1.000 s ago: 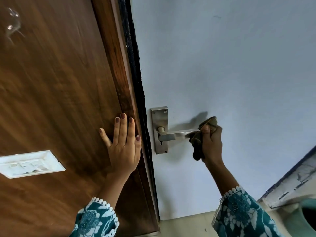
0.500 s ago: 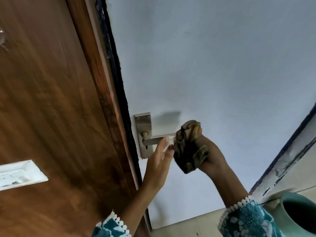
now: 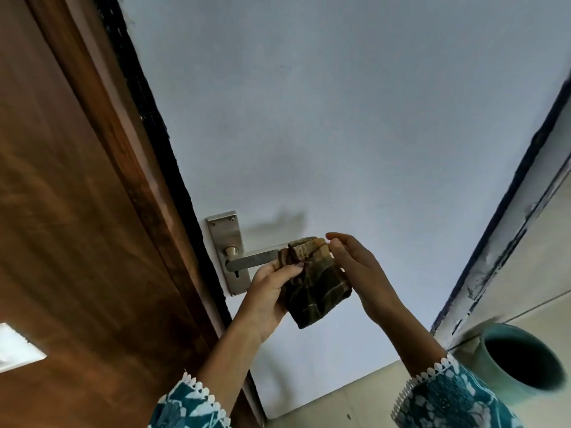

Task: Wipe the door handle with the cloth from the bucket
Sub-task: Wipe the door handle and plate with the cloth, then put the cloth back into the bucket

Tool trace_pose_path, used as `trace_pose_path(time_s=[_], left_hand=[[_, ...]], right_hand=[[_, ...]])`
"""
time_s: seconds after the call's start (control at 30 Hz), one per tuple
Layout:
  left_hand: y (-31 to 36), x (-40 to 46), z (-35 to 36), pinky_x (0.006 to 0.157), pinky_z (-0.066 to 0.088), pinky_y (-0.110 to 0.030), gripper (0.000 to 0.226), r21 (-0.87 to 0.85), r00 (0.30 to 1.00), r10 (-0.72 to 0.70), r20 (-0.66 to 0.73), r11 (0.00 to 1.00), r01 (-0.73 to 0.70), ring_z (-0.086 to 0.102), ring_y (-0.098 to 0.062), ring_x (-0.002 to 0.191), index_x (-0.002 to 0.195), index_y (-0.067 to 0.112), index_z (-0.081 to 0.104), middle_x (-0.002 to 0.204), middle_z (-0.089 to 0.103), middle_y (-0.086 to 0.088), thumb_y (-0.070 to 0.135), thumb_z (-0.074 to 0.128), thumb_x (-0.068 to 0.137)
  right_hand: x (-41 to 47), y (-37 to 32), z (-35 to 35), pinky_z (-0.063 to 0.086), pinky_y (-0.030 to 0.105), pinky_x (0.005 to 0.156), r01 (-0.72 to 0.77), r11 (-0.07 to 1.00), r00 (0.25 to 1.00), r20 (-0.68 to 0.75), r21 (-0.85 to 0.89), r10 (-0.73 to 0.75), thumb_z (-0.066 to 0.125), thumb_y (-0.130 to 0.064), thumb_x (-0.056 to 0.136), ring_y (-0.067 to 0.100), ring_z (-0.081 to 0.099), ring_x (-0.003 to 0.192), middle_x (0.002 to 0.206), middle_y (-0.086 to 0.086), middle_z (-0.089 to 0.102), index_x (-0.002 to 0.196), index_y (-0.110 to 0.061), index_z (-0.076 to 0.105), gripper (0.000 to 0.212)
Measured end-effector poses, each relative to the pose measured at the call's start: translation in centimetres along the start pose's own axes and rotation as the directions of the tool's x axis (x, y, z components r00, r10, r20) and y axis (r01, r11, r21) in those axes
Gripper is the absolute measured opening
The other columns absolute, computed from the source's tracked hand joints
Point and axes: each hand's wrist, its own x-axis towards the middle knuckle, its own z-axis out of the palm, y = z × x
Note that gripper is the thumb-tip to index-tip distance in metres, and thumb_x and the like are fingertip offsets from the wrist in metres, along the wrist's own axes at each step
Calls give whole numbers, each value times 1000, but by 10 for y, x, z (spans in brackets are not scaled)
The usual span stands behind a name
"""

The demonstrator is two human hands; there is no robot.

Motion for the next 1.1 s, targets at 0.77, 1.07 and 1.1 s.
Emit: trace_pose_path(time_s=[0.77, 1.07, 1.1], left_hand=[[-106, 77, 207, 55, 52, -37, 17, 325, 988, -128, 85, 941, 94, 67, -37, 76, 95, -2, 69, 84, 70, -20, 7, 70, 81], [-217, 107, 376, 83, 53, -47, 18, 327, 944, -278, 178, 921, 209, 66, -31, 87, 102, 4, 68, 93, 70, -18, 11, 56, 91], [-226, 112, 385, 89, 51, -49, 19, 322, 940, -300, 163, 917, 237, 66, -33, 90, 104, 3, 67, 98, 70, -20, 10, 55, 92]], right_hand=[[-42, 37, -250, 52, 54, 89, -248, 916, 963, -25, 316, 269, 66, -24, 84, 43, 65, 101, 111, 26, 68, 116, -1, 62, 39], [-87, 60, -466, 58, 28, 60, -262, 916, 900, -265, 304, 345, 56, -6, 90, 24, 72, 75, 85, 12, 74, 105, 0, 64, 18], [-88, 66, -484, 58, 26, 61, -281, 914, 884, -292, 294, 366, 57, -8, 90, 23, 71, 77, 89, 14, 73, 106, -1, 64, 19]])
